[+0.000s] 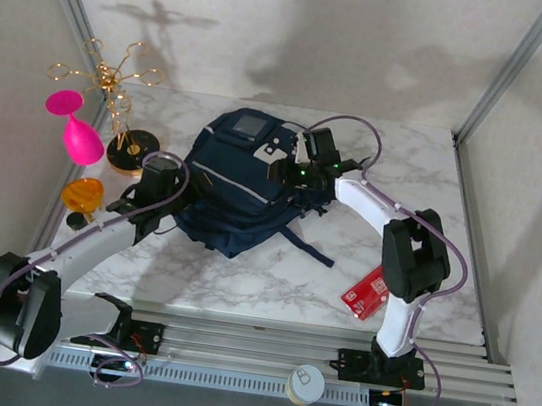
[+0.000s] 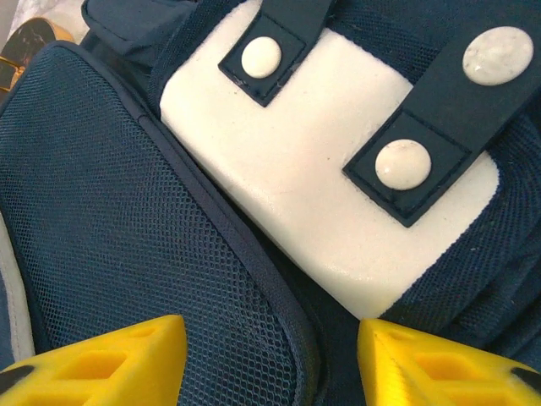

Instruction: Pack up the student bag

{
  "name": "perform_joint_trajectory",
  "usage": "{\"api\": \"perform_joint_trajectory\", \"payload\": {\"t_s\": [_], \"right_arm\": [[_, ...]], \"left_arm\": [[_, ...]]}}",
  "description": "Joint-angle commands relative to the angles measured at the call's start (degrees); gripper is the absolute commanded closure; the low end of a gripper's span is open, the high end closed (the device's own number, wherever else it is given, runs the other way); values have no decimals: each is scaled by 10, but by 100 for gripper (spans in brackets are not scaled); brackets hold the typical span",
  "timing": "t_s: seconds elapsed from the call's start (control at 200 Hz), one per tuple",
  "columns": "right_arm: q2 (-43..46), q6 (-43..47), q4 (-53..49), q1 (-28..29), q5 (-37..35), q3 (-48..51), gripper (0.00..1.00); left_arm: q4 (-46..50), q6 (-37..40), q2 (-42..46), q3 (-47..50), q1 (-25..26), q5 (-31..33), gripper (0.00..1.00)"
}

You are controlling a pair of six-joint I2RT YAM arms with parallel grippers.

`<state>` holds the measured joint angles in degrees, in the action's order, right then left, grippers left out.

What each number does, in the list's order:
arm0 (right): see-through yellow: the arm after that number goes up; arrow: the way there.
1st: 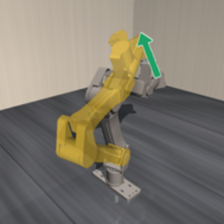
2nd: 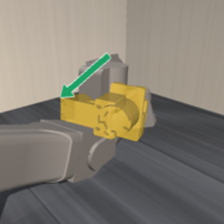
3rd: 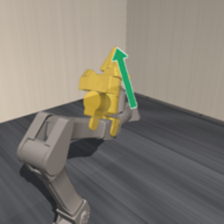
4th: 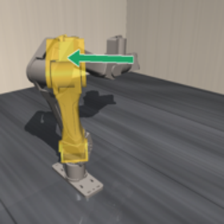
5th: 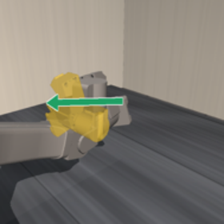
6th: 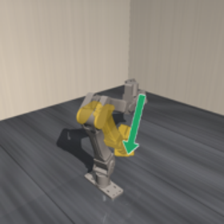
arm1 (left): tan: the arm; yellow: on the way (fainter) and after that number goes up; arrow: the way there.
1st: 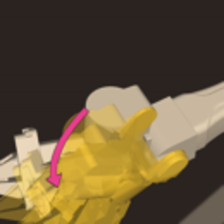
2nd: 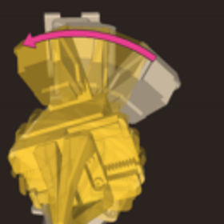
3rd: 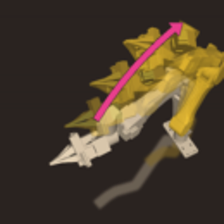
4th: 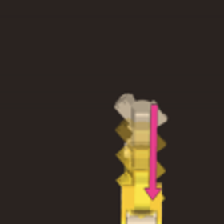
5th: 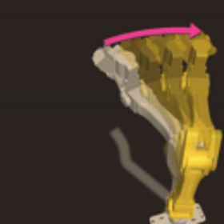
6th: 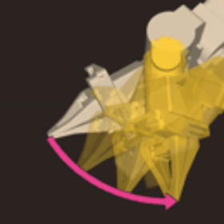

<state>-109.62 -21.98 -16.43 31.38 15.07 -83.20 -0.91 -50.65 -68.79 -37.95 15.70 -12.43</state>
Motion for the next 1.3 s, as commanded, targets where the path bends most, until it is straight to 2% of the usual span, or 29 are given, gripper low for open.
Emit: {"api": "perform_joint_trajectory", "payload": {"t_s": [0.0, 0.095, 0.365, 0.501, 0.826, 1.131, 1.297], "right_arm": [[-17, 19, -29, 6, -6, -37, 44], [10, 18, -25, 2, -50, -4, 44], [128, 122, 45, -2, -56, 139, 44], [156, 145, 59, -27, -74, 194, 44], [126, 205, 59, -17, -82, 190, 38], [85, 239, 60, -4, -73, 166, 36], [55, 241, 50, -4, -133, 137, 36]], "left_arm": [[-30, -8, -8, 6, 4, 8, 58], [-29, -4, -16, 4, 3, 11, 58], [-19, 2, -31, 2, 4, 23, 59], [-17, 6, -27, 8, 4, 29, 59], [-5, -10, -56, 8, 4, 70, 61], [2, -19, -78, 30, 2, 115, 66], [15, -17, -91, 38, 2, 154, 68]]}}
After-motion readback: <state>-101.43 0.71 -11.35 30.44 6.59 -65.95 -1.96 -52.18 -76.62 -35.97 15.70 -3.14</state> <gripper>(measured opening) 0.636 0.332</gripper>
